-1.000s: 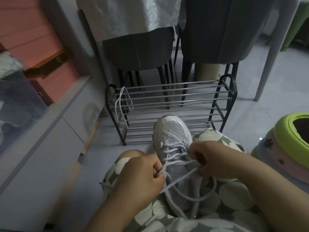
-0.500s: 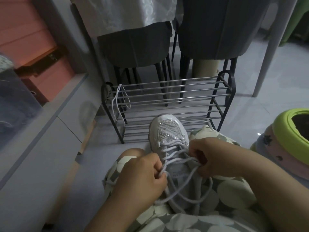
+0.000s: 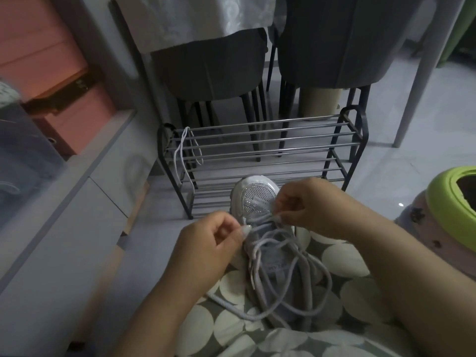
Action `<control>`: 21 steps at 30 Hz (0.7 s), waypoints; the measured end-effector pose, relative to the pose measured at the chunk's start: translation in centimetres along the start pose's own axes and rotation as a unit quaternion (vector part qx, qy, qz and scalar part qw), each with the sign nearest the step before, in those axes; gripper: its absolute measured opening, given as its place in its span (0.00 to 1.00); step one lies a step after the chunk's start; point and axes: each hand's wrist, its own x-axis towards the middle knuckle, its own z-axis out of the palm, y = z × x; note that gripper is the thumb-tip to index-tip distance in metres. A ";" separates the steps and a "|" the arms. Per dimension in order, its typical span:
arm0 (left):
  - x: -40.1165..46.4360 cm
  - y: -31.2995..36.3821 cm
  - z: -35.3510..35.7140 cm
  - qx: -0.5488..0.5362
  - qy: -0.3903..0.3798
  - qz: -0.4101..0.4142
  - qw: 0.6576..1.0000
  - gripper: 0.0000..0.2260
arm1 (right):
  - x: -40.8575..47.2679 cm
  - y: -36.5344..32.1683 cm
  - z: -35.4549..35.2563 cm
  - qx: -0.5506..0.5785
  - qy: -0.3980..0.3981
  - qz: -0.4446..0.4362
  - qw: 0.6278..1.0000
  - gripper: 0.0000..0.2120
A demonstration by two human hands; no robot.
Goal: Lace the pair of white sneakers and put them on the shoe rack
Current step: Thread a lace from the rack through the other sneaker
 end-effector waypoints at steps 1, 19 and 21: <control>0.5 0.0 0.1 0.009 0.013 0.009 1.000 0.06 | 0.1 -0.3 0.4 -0.017 -0.003 -0.008 1.000 0.07; 2.0 -0.7 2.8 -0.110 -0.018 -0.048 0.993 0.05 | 0.8 -1.2 1.3 -0.131 0.016 -0.011 0.991 0.08; 1.9 -0.8 3.0 -0.115 -0.018 -0.041 0.992 0.06 | 0.9 -1.2 1.4 -0.146 0.008 -0.004 0.989 0.05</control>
